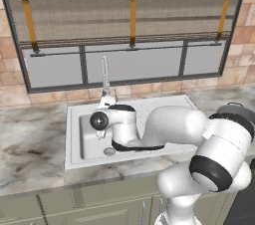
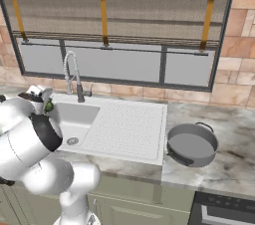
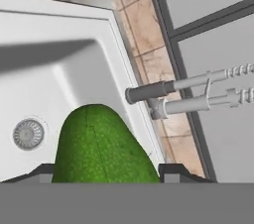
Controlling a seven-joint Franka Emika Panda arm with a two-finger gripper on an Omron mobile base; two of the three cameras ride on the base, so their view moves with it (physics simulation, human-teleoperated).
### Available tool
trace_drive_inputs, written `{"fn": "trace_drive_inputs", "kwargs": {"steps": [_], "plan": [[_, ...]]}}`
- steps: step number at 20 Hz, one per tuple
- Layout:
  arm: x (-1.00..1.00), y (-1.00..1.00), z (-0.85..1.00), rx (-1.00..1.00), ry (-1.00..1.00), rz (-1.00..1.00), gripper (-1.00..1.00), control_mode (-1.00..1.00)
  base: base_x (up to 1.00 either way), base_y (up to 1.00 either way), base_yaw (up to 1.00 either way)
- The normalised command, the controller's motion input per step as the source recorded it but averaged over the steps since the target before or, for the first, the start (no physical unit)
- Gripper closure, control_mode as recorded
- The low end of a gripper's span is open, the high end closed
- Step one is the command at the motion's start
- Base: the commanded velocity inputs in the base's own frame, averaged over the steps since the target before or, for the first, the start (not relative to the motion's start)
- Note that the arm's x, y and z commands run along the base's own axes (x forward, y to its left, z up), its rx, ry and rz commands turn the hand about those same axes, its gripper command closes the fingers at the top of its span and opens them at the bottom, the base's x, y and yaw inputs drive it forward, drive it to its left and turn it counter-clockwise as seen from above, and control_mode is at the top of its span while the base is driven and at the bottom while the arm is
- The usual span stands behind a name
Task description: Dump the avocado from the pot into the sink. Then turn on the water and wash the avocado. Then turn off the water and put the avocado back in the pot.
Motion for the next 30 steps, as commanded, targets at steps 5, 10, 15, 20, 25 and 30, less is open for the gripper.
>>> {"fn": "trace_drive_inputs", "kwargs": {"steps": [5, 10, 15, 20, 25, 30], "plan": [[-0.92, 0.00, 1.00, 0.02, -0.01, -0.03, 1.00, -1.00, 0.00, 0.00, 0.00], [-1.00, 0.00, 1.00, 0.06, 0.00, -0.02, 1.00, -1.00, 0.00, 0.00, 0.00], [-0.95, -0.42, 0.83, 0.07, 0.01, -0.17, 1.00, -1.00, 0.00, 0.00, 0.00], [-0.28, -1.00, 0.56, 0.09, 0.14, -0.44, 1.00, -1.00, 0.00, 0.00, 0.00], [0.00, -1.00, 0.39, 0.09, 0.22, -0.53, 1.00, -1.00, 0.00, 0.00, 0.00], [0.11, -1.00, 0.15, 0.08, 0.15, -0.48, 1.00, -1.00, 0.00, 0.00, 0.00]]}}
